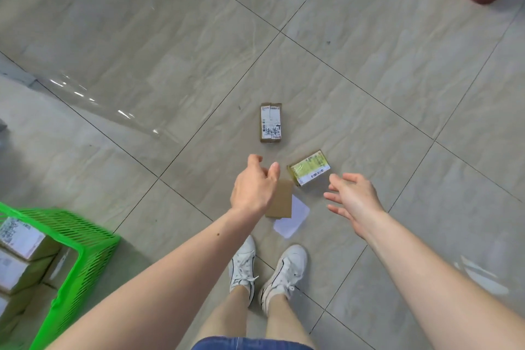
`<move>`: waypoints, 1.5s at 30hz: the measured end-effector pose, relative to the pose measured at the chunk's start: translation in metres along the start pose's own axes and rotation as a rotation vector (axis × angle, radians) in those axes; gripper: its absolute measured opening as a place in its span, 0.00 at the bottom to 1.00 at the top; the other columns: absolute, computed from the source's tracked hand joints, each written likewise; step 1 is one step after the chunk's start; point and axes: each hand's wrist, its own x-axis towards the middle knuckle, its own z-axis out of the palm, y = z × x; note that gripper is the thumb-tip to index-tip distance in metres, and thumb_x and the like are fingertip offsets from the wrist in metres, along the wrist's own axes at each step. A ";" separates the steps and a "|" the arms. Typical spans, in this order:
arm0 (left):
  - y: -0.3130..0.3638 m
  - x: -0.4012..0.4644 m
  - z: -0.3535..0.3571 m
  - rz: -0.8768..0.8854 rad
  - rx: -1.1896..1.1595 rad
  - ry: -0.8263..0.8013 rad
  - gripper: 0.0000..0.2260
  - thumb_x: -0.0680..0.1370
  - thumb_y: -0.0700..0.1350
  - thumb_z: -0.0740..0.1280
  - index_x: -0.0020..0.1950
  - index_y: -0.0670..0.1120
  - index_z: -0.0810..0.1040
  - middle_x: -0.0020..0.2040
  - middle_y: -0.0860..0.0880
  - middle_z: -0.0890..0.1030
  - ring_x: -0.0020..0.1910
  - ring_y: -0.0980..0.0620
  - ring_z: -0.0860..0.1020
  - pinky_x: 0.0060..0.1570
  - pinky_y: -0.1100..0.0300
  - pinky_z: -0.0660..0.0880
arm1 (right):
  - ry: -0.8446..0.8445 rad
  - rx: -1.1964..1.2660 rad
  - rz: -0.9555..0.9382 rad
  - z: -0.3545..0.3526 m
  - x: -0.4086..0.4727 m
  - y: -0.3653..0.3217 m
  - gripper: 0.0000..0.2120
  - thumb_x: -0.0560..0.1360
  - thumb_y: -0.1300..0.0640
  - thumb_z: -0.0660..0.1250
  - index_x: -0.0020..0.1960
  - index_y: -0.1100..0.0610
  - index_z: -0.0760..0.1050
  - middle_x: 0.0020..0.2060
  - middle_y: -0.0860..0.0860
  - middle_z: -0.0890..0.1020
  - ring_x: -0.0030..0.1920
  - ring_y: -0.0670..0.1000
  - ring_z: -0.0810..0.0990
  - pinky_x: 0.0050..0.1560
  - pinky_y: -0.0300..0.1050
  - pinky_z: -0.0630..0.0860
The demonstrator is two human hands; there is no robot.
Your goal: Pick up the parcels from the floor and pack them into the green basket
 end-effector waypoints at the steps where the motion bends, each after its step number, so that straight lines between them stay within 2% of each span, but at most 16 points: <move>1: -0.001 0.008 0.011 -0.001 0.006 -0.016 0.23 0.80 0.55 0.57 0.72 0.45 0.64 0.60 0.50 0.81 0.64 0.45 0.74 0.57 0.54 0.69 | 0.005 -0.010 0.017 -0.004 0.011 0.005 0.28 0.77 0.53 0.66 0.74 0.57 0.60 0.64 0.57 0.76 0.51 0.54 0.82 0.43 0.47 0.80; 5: -0.009 0.043 0.060 -0.011 0.021 -0.072 0.25 0.80 0.55 0.60 0.73 0.44 0.65 0.65 0.42 0.76 0.66 0.42 0.73 0.63 0.52 0.70 | 0.028 -0.031 0.020 -0.017 0.064 0.028 0.32 0.76 0.53 0.66 0.75 0.50 0.56 0.61 0.56 0.76 0.52 0.54 0.83 0.49 0.51 0.82; 8: -0.022 0.078 0.100 -0.019 0.039 -0.107 0.27 0.80 0.54 0.61 0.75 0.43 0.63 0.67 0.40 0.74 0.67 0.43 0.72 0.63 0.53 0.68 | 0.023 -0.082 0.005 -0.014 0.113 0.051 0.32 0.76 0.52 0.66 0.76 0.46 0.56 0.49 0.52 0.77 0.53 0.57 0.83 0.57 0.54 0.80; 9: -0.027 0.090 0.114 -0.022 0.050 -0.128 0.27 0.80 0.54 0.61 0.75 0.43 0.63 0.67 0.40 0.74 0.68 0.42 0.71 0.64 0.52 0.68 | 0.018 -0.095 0.015 -0.012 0.130 0.059 0.32 0.75 0.51 0.66 0.75 0.45 0.56 0.48 0.51 0.77 0.52 0.57 0.83 0.58 0.55 0.80; 13: -0.046 0.140 0.163 -0.019 0.085 -0.192 0.29 0.80 0.54 0.62 0.77 0.45 0.59 0.71 0.39 0.70 0.71 0.43 0.68 0.68 0.51 0.66 | -0.001 -0.134 0.056 -0.004 0.196 0.090 0.32 0.76 0.49 0.65 0.75 0.42 0.55 0.60 0.52 0.74 0.48 0.56 0.83 0.60 0.55 0.79; 17: -0.059 0.190 0.200 0.064 0.203 -0.257 0.32 0.78 0.52 0.67 0.78 0.49 0.56 0.71 0.41 0.70 0.72 0.43 0.68 0.66 0.53 0.66 | -0.039 -0.094 0.134 0.005 0.256 0.111 0.32 0.79 0.54 0.61 0.78 0.46 0.49 0.62 0.56 0.75 0.60 0.58 0.79 0.55 0.51 0.80; 19: -0.062 0.213 0.217 0.089 0.279 -0.281 0.32 0.79 0.52 0.66 0.79 0.51 0.54 0.72 0.42 0.70 0.72 0.43 0.67 0.66 0.54 0.66 | -0.056 -0.105 0.143 0.010 0.281 0.118 0.32 0.80 0.54 0.59 0.79 0.45 0.46 0.67 0.55 0.73 0.62 0.58 0.78 0.57 0.52 0.79; 20: -0.063 0.224 0.225 0.083 0.297 -0.287 0.31 0.79 0.52 0.65 0.79 0.51 0.54 0.73 0.42 0.69 0.72 0.43 0.67 0.66 0.54 0.66 | -0.063 -0.104 0.139 0.011 0.294 0.120 0.33 0.80 0.53 0.59 0.79 0.44 0.45 0.66 0.54 0.72 0.62 0.57 0.77 0.58 0.52 0.79; 23: -0.068 0.249 0.245 0.051 0.376 -0.307 0.28 0.80 0.54 0.62 0.77 0.50 0.58 0.72 0.43 0.71 0.69 0.42 0.70 0.62 0.54 0.69 | -0.089 -0.099 0.153 0.015 0.325 0.127 0.33 0.80 0.54 0.58 0.78 0.41 0.44 0.58 0.51 0.72 0.58 0.57 0.78 0.61 0.54 0.78; 25: -0.072 0.258 0.255 0.049 0.414 -0.304 0.22 0.80 0.53 0.62 0.72 0.47 0.66 0.66 0.43 0.76 0.63 0.42 0.75 0.53 0.54 0.71 | -0.098 -0.108 0.151 0.018 0.336 0.132 0.29 0.80 0.56 0.58 0.77 0.42 0.52 0.60 0.49 0.74 0.58 0.55 0.78 0.60 0.54 0.77; 27: -0.075 0.262 0.259 0.054 0.409 -0.278 0.18 0.79 0.52 0.63 0.67 0.46 0.72 0.61 0.43 0.79 0.59 0.42 0.76 0.47 0.57 0.69 | -0.104 -0.087 0.154 0.022 0.339 0.132 0.24 0.79 0.58 0.58 0.72 0.44 0.60 0.60 0.50 0.77 0.55 0.53 0.79 0.58 0.54 0.77; 32: -0.060 0.238 0.242 0.053 0.335 -0.259 0.21 0.78 0.55 0.63 0.70 0.50 0.70 0.63 0.47 0.79 0.61 0.43 0.77 0.57 0.52 0.75 | -0.054 -0.070 0.129 0.013 0.311 0.113 0.20 0.79 0.58 0.59 0.69 0.45 0.63 0.59 0.52 0.78 0.58 0.56 0.80 0.57 0.54 0.79; 35: -0.040 0.209 0.215 0.063 0.313 -0.268 0.21 0.79 0.54 0.63 0.70 0.50 0.70 0.63 0.48 0.79 0.61 0.43 0.77 0.57 0.53 0.75 | -0.029 -0.074 0.121 0.003 0.276 0.092 0.13 0.78 0.59 0.59 0.59 0.44 0.65 0.57 0.54 0.80 0.57 0.57 0.81 0.58 0.56 0.79; 37: -0.023 0.184 0.193 0.067 0.291 -0.253 0.21 0.79 0.54 0.63 0.69 0.49 0.71 0.63 0.48 0.79 0.61 0.43 0.77 0.57 0.55 0.73 | -0.020 -0.076 0.108 -0.004 0.246 0.075 0.13 0.79 0.57 0.61 0.61 0.46 0.65 0.56 0.54 0.81 0.54 0.56 0.83 0.56 0.55 0.79; 40: 0.002 0.148 0.153 0.036 0.191 -0.218 0.21 0.78 0.54 0.64 0.70 0.50 0.71 0.64 0.49 0.79 0.62 0.45 0.77 0.59 0.56 0.73 | -0.013 -0.067 0.073 -0.007 0.201 0.045 0.20 0.78 0.56 0.63 0.69 0.49 0.64 0.53 0.53 0.82 0.48 0.54 0.85 0.54 0.53 0.80; 45: 0.035 0.098 0.086 -0.017 0.041 -0.149 0.22 0.76 0.55 0.66 0.69 0.51 0.71 0.59 0.49 0.81 0.58 0.46 0.78 0.58 0.53 0.75 | -0.018 -0.060 0.022 -0.003 0.131 -0.008 0.21 0.76 0.57 0.65 0.67 0.49 0.64 0.51 0.54 0.84 0.45 0.55 0.86 0.51 0.51 0.81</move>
